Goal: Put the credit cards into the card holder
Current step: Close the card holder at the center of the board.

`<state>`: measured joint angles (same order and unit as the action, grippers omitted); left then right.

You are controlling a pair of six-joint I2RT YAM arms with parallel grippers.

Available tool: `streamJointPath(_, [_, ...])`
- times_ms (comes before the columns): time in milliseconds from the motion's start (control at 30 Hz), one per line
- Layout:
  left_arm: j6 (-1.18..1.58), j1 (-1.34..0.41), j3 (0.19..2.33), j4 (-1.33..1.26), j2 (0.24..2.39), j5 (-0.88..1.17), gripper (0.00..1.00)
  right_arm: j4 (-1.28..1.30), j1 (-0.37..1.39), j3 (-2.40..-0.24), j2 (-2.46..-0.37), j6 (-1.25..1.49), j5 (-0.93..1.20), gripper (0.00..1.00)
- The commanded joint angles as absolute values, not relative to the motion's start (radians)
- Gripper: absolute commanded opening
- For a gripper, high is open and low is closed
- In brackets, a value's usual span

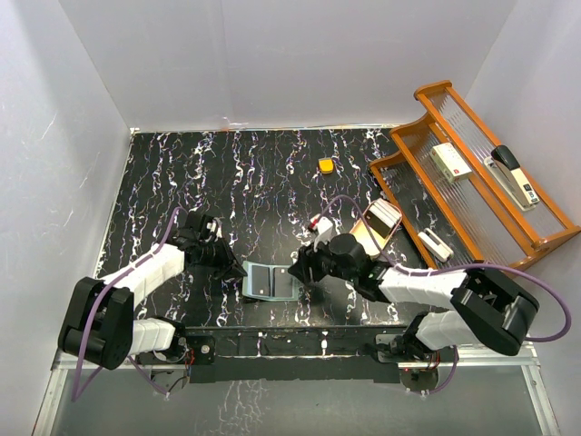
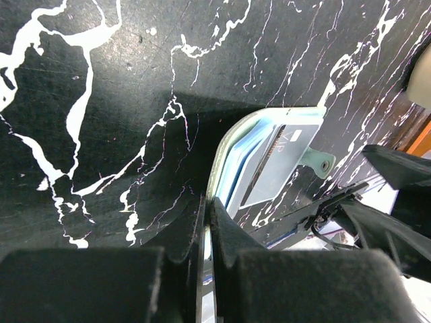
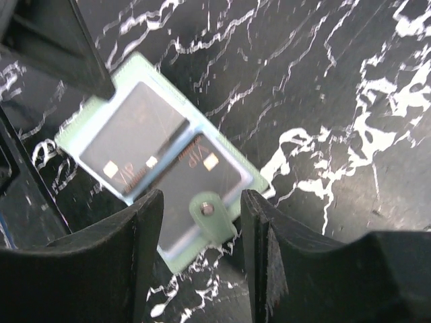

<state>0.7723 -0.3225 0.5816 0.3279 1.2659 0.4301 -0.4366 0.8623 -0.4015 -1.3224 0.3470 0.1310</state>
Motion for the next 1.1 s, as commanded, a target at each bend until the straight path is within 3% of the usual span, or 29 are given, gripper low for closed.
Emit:
streamJointPath(0, [0.8, -0.318, 0.559, 0.31, 1.232, 0.495, 0.0, -0.248, 0.882, -0.526, -1.296, 0.404, 0.028, 0.51])
streamJointPath(367, [0.805, -0.318, 0.548, 0.31, 1.22, 0.502, 0.0, 0.043, 0.96, -0.714, -1.412, 0.56, -0.165, 0.53])
streamJointPath(600, [0.81, -0.318, 0.551, 0.317, 1.213, 0.5, 0.0, 0.162, 0.969, -0.74, -1.423, 0.577, -0.211, 0.44])
streamJointPath(800, [0.82, -0.318, 0.558, 0.315, 1.208, 0.515, 0.0, 0.145, 0.969, -0.7, -1.387, 0.588, -0.182, 0.24])
streamJointPath(1067, [0.937, -0.318, 0.53, 0.164, 1.176, 0.684, 0.25, 0.063, 0.969, -0.644, -1.353, 0.607, -0.152, 0.12])
